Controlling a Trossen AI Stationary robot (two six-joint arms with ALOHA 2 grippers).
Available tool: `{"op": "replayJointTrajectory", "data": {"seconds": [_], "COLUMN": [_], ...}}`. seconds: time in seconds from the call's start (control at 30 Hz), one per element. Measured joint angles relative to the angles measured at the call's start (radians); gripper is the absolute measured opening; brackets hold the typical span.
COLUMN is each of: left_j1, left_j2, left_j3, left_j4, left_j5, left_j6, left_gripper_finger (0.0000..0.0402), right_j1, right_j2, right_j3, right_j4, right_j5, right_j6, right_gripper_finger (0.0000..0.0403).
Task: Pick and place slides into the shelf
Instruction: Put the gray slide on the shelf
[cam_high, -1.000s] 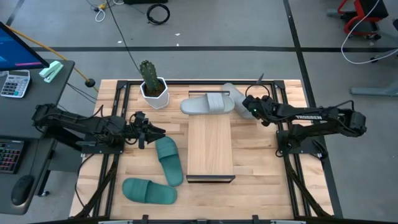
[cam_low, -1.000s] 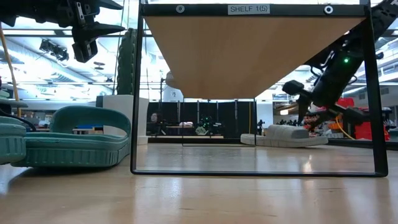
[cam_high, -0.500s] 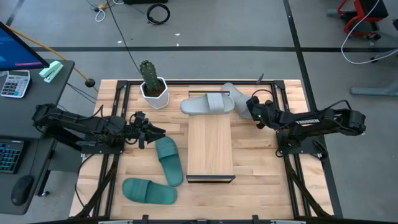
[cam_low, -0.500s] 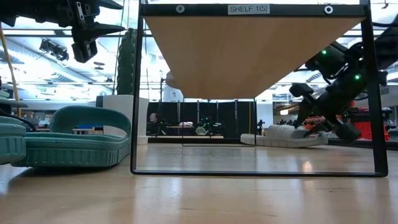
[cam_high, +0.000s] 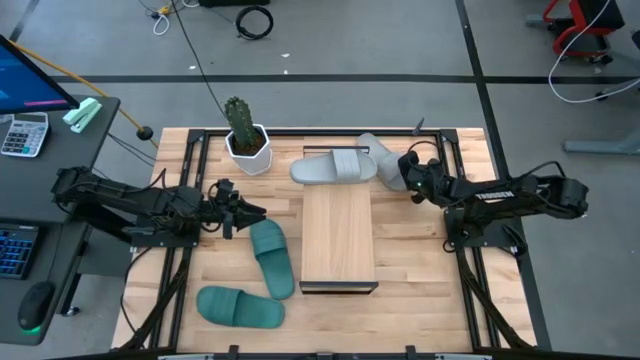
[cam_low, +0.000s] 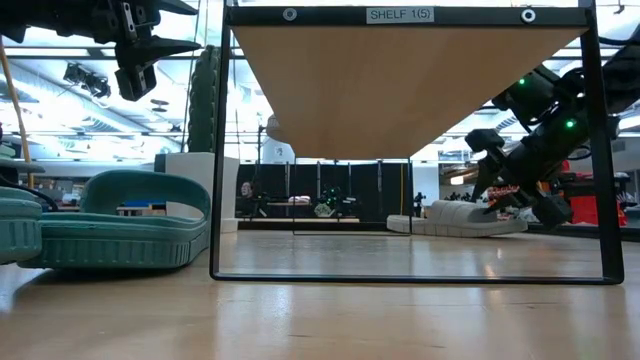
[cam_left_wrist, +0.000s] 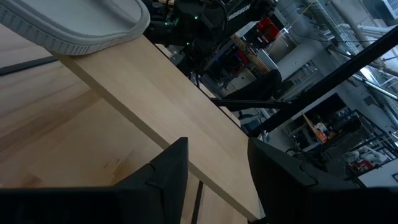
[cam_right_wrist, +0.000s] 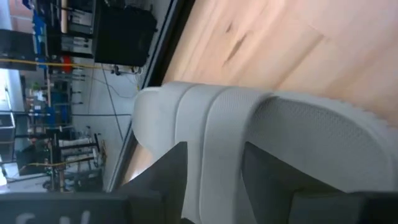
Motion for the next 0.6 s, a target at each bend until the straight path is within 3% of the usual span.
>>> {"op": "replayJointTrajectory", "data": {"seconds": [0.6], "left_j1": [0.000], "left_j2": [0.000], "left_j3": [0.000], "left_j4": [-0.007], "left_j5": [0.000], "left_j6": [0.013], "left_gripper_finger": [0.0172], "right_j1": [-0.023], "right_j2": [0.021], "right_j3": [0.002], "right_j4": [0.010], "right_j5": [0.003], "right_j6": [0.113], "right_gripper_finger": [0.0141]}}
